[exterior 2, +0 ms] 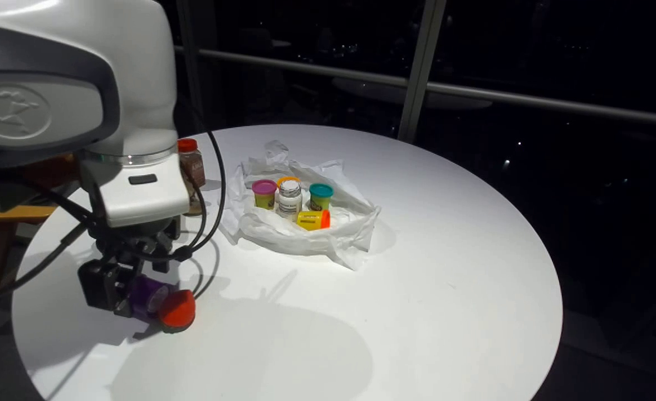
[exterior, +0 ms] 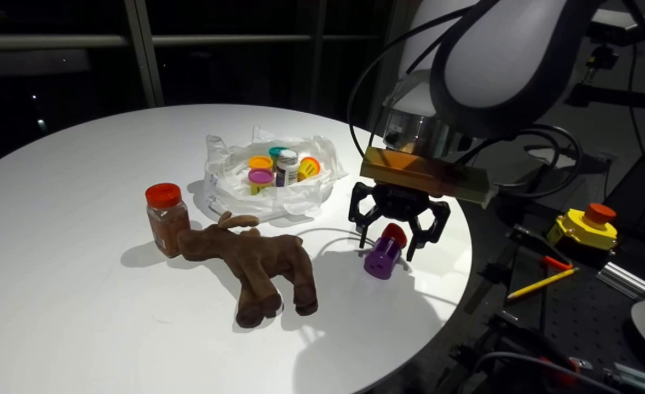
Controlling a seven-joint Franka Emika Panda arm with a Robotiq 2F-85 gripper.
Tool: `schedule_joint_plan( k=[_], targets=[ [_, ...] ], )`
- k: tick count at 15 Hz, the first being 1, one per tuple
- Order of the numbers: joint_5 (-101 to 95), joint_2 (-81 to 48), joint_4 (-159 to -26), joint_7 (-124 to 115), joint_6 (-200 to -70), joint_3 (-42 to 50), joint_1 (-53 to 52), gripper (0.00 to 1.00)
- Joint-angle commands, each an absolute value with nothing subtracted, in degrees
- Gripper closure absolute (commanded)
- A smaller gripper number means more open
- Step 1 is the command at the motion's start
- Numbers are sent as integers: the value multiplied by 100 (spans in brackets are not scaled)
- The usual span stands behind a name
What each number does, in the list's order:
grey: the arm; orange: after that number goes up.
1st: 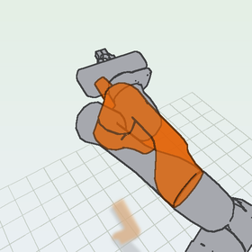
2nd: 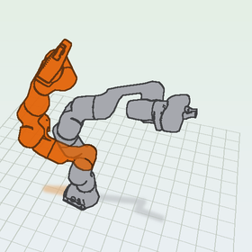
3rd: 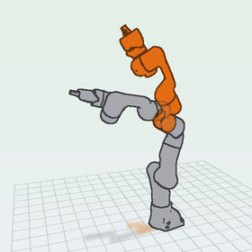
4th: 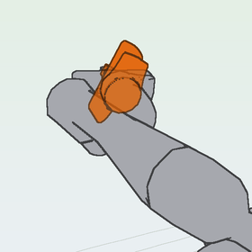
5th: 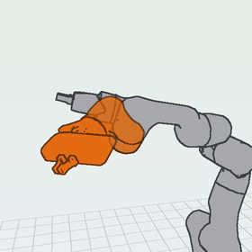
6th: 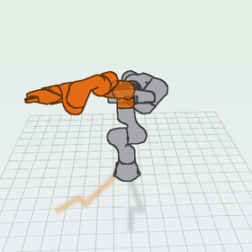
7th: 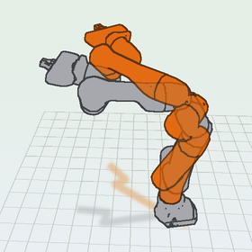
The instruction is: Put all the objects on the table into the white plastic bag
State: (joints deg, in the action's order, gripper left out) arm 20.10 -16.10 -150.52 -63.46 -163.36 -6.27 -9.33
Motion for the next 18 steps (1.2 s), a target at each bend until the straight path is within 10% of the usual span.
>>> schedule_joint_plan(
  k=[1, 5, 18],
  targets=[
    [2287, -1799, -14794, -6074, -16188, -745, -727, 54],
    [2305, -1774, -14774, -6038, -16086, -731, -757, 83],
    [-2360, -1130, -13567, -8559, -16289, 912, -2355, 83]
  ],
)
